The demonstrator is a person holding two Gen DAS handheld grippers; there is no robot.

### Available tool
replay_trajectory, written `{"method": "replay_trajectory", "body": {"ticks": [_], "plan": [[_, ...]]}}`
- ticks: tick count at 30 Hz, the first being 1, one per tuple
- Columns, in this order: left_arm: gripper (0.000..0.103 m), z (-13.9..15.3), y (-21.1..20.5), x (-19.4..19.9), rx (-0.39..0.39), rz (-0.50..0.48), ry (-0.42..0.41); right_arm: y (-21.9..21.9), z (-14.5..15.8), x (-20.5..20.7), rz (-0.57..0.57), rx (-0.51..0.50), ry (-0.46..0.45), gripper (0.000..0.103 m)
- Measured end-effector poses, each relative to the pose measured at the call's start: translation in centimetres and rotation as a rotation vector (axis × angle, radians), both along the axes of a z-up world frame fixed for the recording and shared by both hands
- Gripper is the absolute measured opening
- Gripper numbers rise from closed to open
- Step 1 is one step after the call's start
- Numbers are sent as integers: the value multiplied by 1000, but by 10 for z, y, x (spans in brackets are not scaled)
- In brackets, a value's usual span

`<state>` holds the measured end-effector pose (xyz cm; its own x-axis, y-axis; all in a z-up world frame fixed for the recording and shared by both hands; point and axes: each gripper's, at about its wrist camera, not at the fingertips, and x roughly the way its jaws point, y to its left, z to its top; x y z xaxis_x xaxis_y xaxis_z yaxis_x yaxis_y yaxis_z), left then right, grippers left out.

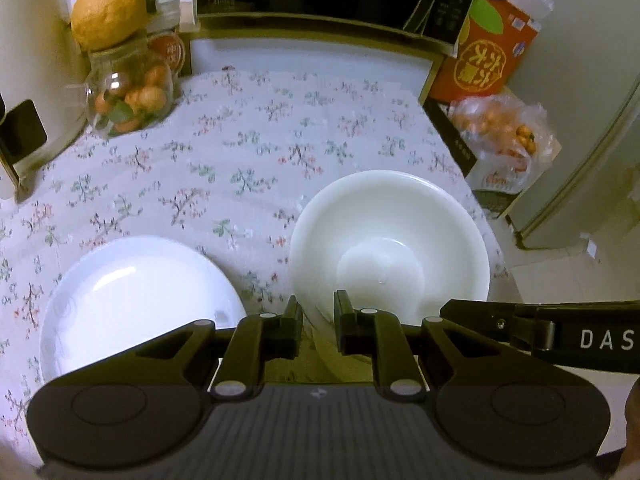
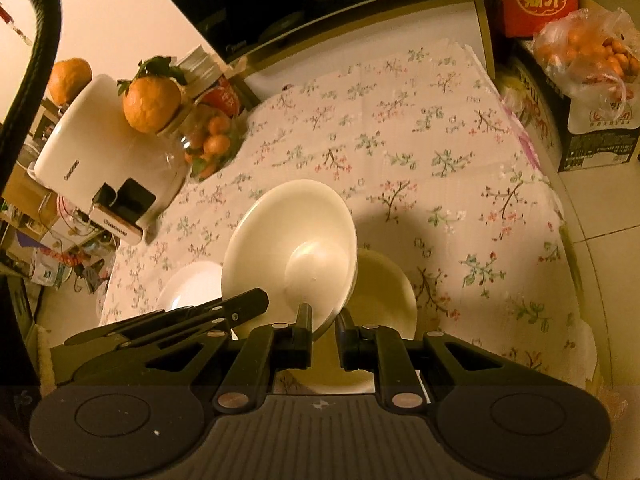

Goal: Organize plates and bowls

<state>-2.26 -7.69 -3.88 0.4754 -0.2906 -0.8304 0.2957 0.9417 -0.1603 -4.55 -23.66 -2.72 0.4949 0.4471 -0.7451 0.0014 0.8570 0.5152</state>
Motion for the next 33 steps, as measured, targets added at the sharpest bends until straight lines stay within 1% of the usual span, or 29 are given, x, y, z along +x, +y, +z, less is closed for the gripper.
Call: {"method": "replay_trajectory", "body": {"ticks": [2, 9, 13, 16, 19, 20, 26, 28, 31, 33], "plan": [[15, -3, 0, -2, 2, 0, 17, 1, -3, -3, 7, -6, 9, 13], [17, -8, -2, -5, 38, -13, 20, 1, -6, -11, 35, 8, 24, 14], [19, -17, -8, -6, 72, -25, 38, 1, -14, -10, 39, 19, 56, 16], [19, -23, -10, -5, 71, -32, 59, 2, -20, -10, 40, 11, 79, 17], [23, -25, -12, -5, 57, -48, 72, 2, -24, -9, 41, -4, 94, 23], [23, -24, -13, -5, 60, -48, 69, 2, -25, -9, 38, -14, 97, 28], [24, -23, -10, -4, 68, -32, 57, -1, -26, -7, 30, -39, 97, 35], [26, -23, -9, -3, 65, -26, 60, -4, -25, -7, 24, -45, 89, 36], [32, -21, -8, -1, 57, -22, 64, -7, -23, -7, 11, -56, 76, 38], [39, -19, -6, 1, 49, -14, 65, -8, -20, -7, 8, -70, 61, 40]]}}
